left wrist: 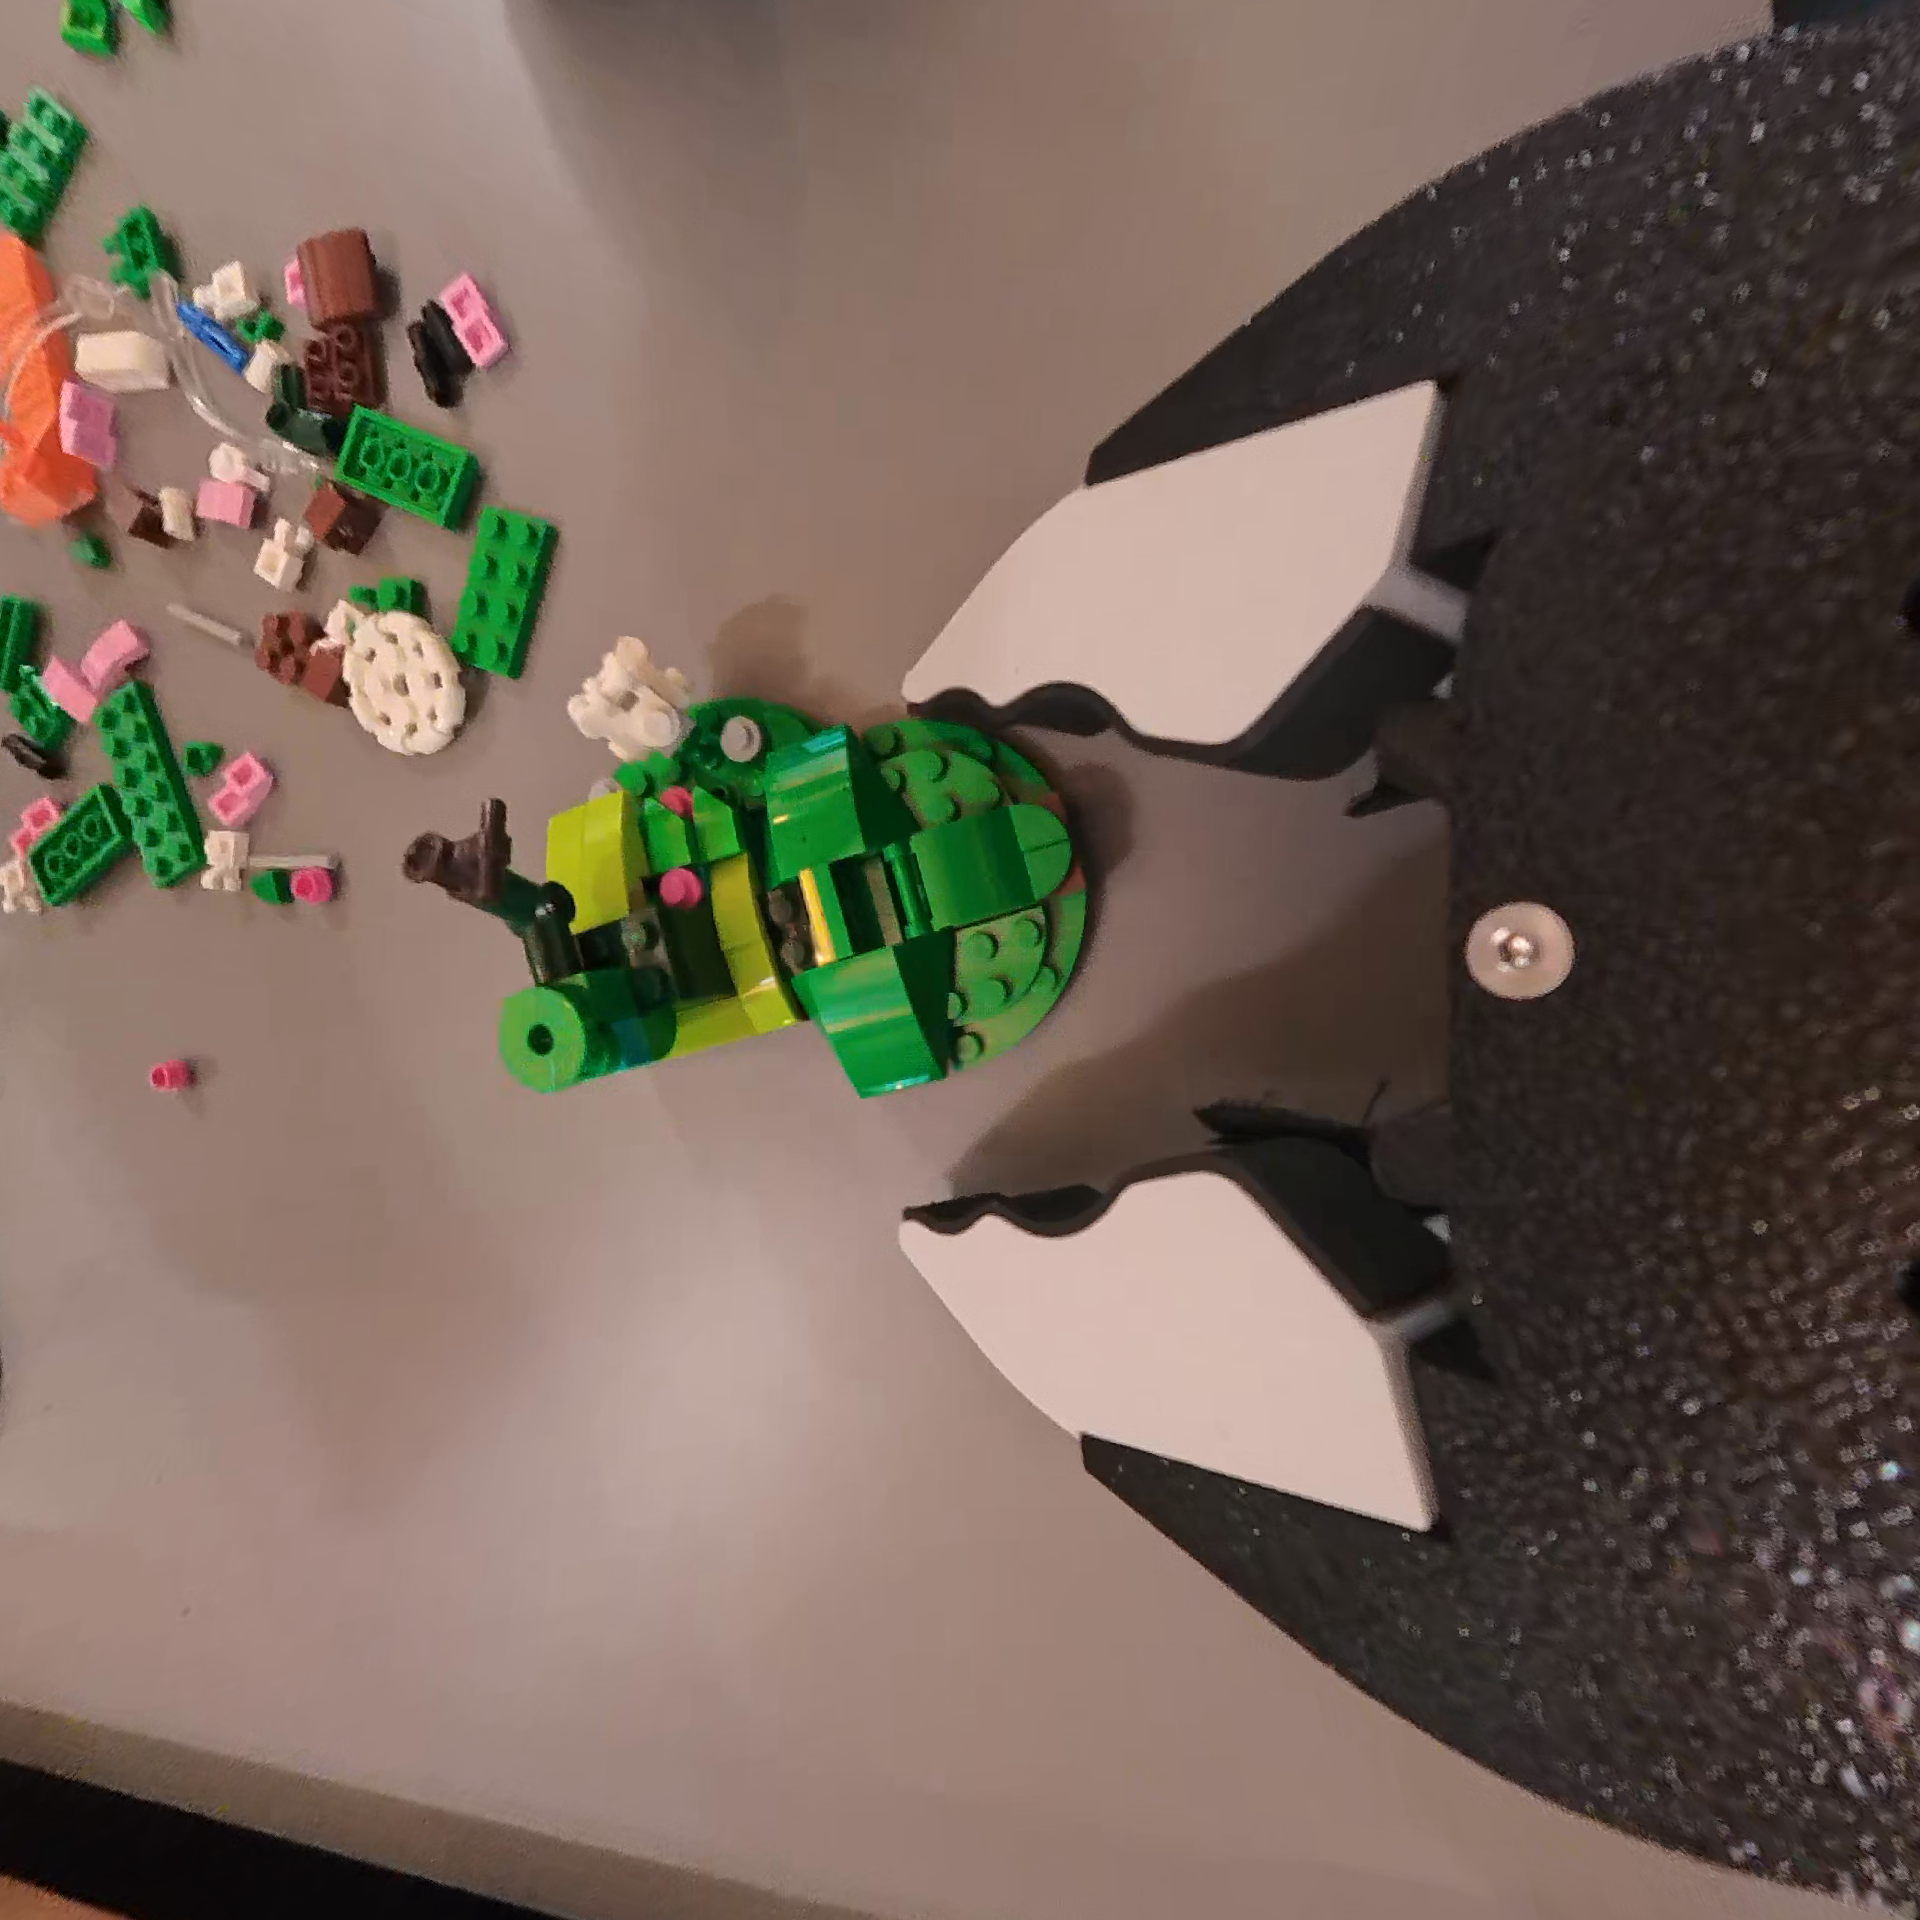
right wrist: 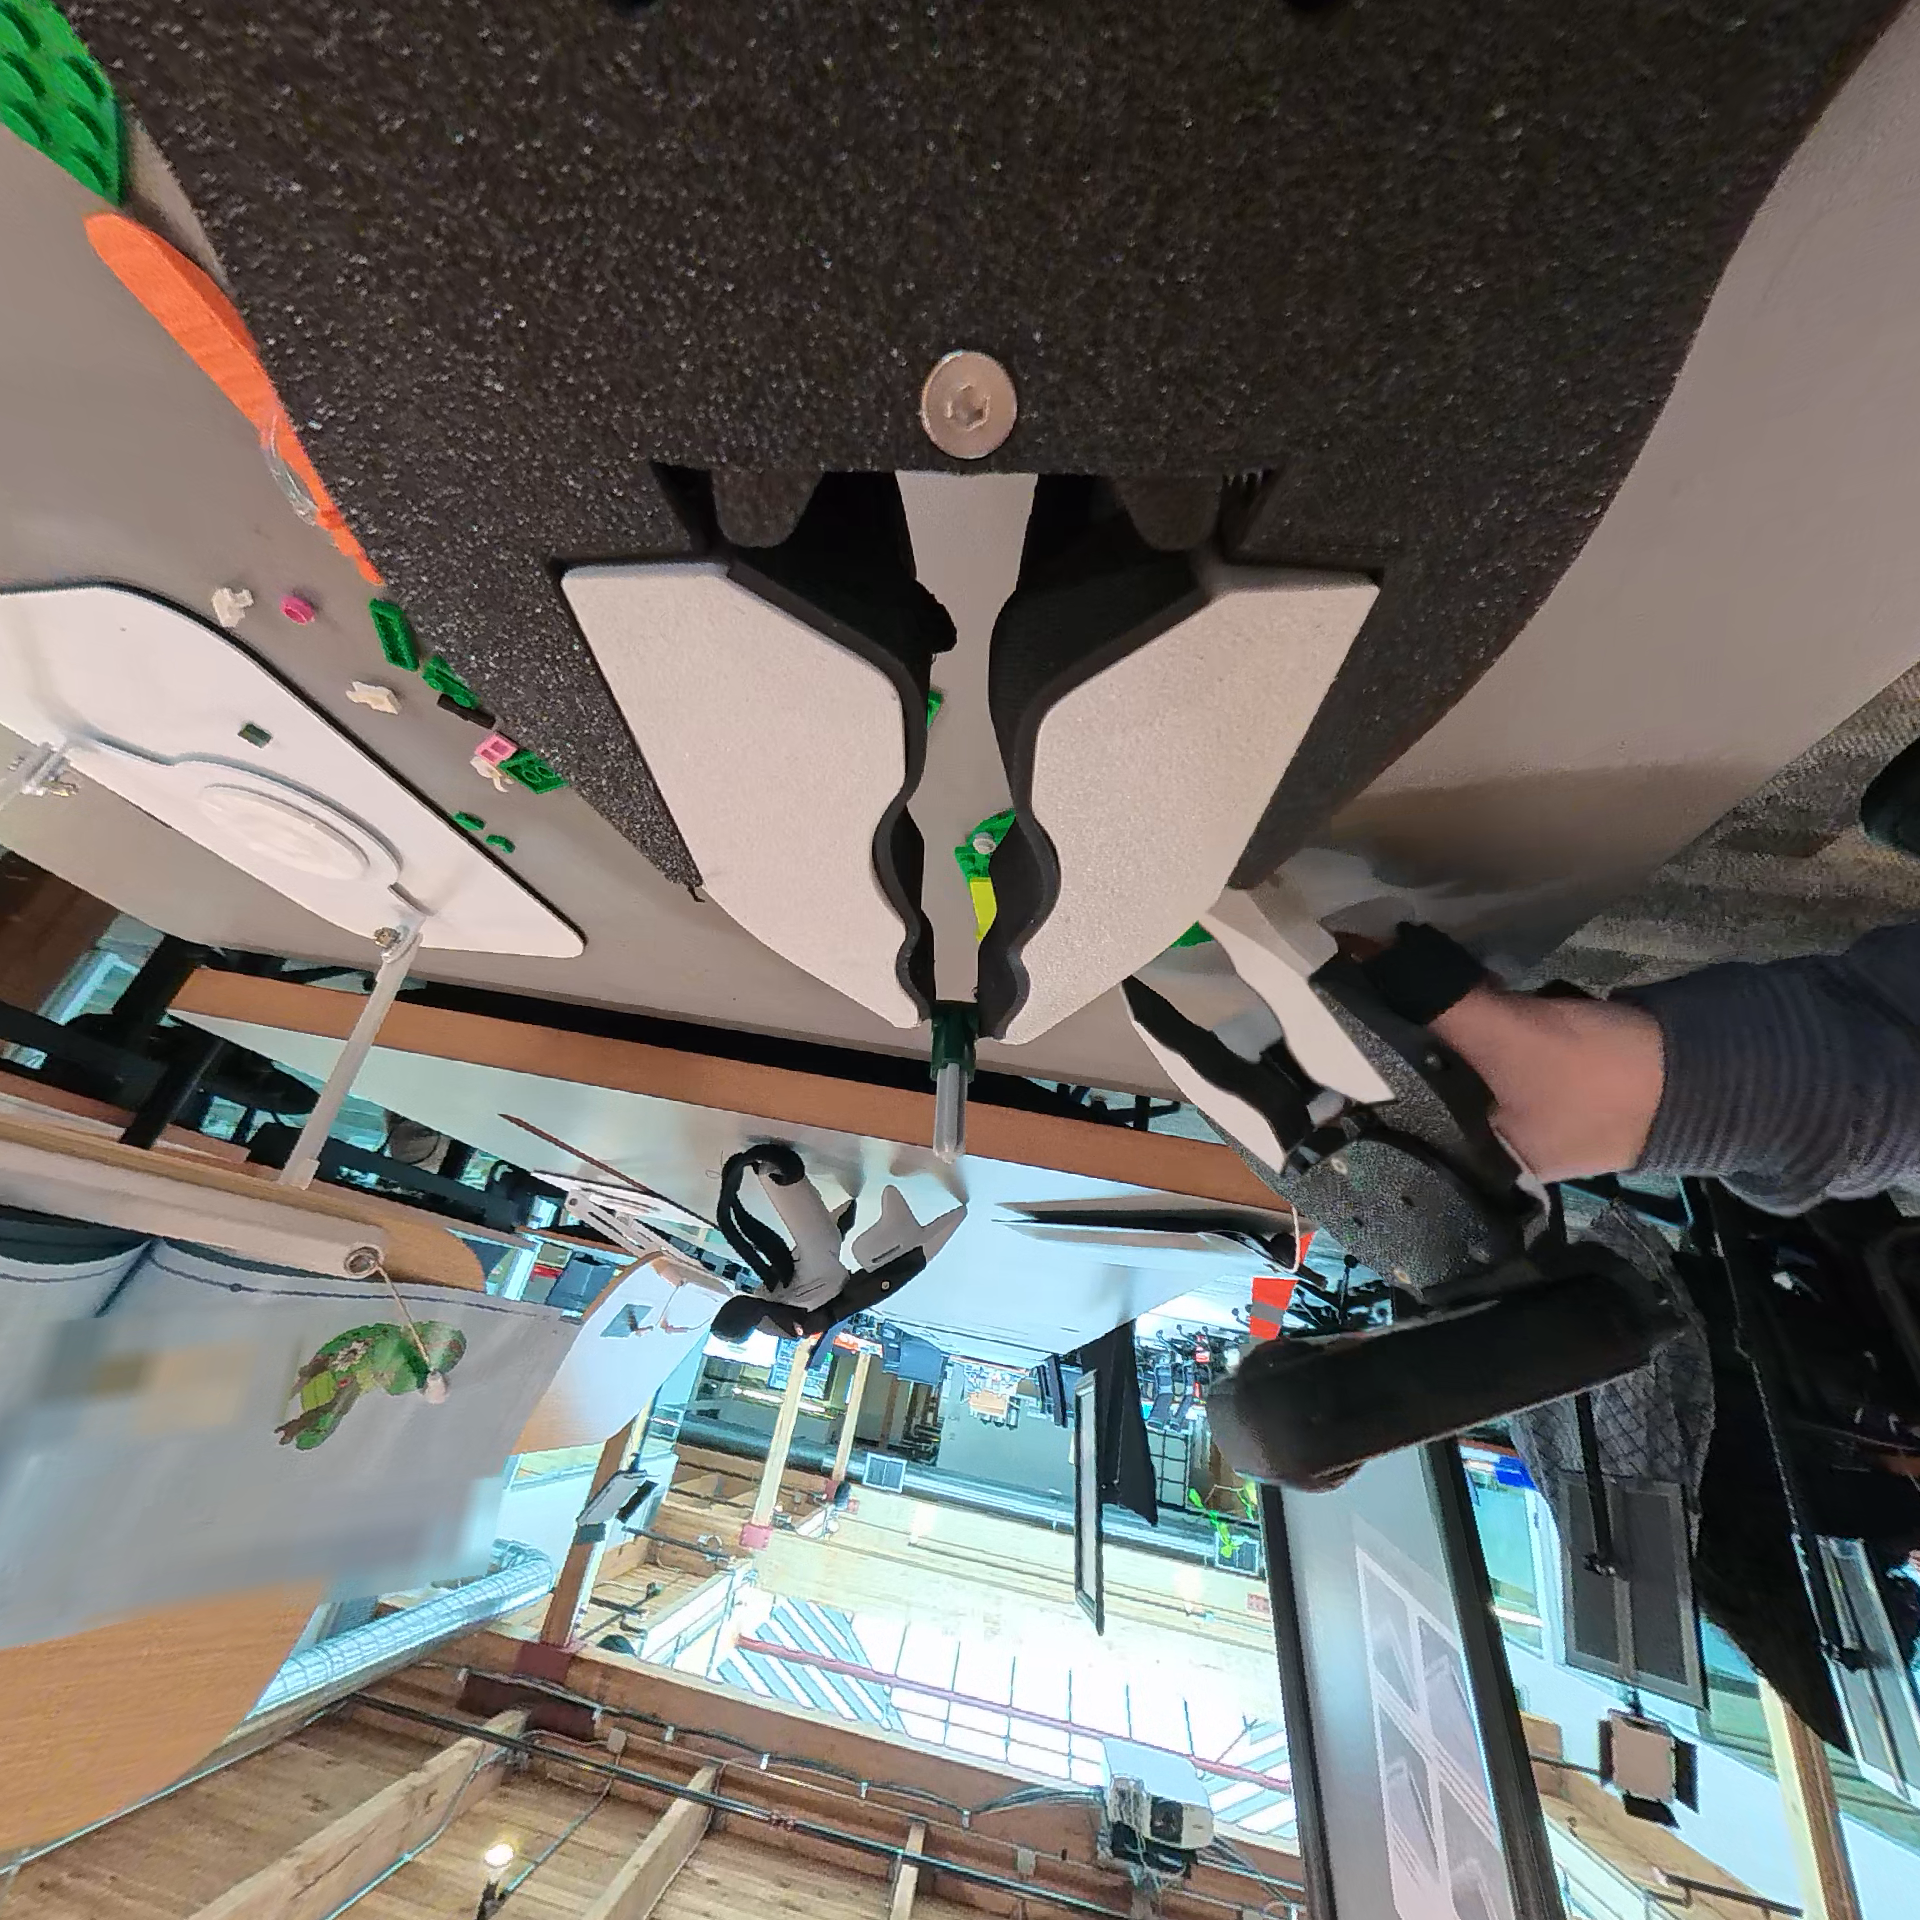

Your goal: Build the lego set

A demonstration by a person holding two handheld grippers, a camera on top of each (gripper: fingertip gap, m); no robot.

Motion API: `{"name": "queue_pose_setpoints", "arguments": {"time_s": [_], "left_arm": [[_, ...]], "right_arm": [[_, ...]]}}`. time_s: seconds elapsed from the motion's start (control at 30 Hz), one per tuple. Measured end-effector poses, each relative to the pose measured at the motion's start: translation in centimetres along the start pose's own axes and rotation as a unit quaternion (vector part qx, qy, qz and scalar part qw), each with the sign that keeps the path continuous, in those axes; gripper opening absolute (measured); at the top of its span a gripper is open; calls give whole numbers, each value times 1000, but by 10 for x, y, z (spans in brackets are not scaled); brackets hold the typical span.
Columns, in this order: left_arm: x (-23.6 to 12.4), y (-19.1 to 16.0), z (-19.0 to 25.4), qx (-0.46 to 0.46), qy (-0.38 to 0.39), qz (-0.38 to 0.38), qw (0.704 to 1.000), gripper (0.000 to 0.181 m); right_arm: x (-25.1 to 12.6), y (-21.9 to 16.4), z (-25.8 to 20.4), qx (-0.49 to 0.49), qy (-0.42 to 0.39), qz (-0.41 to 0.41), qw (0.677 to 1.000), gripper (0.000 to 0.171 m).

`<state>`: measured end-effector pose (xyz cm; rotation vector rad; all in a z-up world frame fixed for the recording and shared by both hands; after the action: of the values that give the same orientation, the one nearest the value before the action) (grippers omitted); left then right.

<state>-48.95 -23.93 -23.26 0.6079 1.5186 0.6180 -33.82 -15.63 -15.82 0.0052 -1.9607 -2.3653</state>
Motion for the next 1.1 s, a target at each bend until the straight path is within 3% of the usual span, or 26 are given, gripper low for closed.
{"name": "queue_pose_setpoints", "arguments": {"time_s": [0.17, 0.7, 0.93, 1.1], "left_arm": [[-2, 15, 5, -16, -56, 33, 998, 89], [33, 28, 17, 12, -30, -26, 999, 97], [29, 28, 12, 16, -35, -33, 999, 72], [25, 24, 12, 30, -49, -35, 998, 67]], "right_arm": [[0, 0, 1, 8, 2, 0, 1000, 8], [0, 0, 2, 16, 9, 1, 1000, 8], [0, 0, 2, 15, 10, 1, 1000, 8], [0, 0, 1, 15, 11, 1, 1000, 8]]}}
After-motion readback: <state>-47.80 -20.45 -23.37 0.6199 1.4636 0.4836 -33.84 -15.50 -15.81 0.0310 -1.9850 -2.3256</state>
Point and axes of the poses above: each gripper's, where its closed fingertips meet, x out along the fingers, y out of its top, z = x × y across the jaws, the point moved 4 cm from there along -x, back along the fingers, and after that the axes turned 4 degrees about -z, right-handed, at the moved point
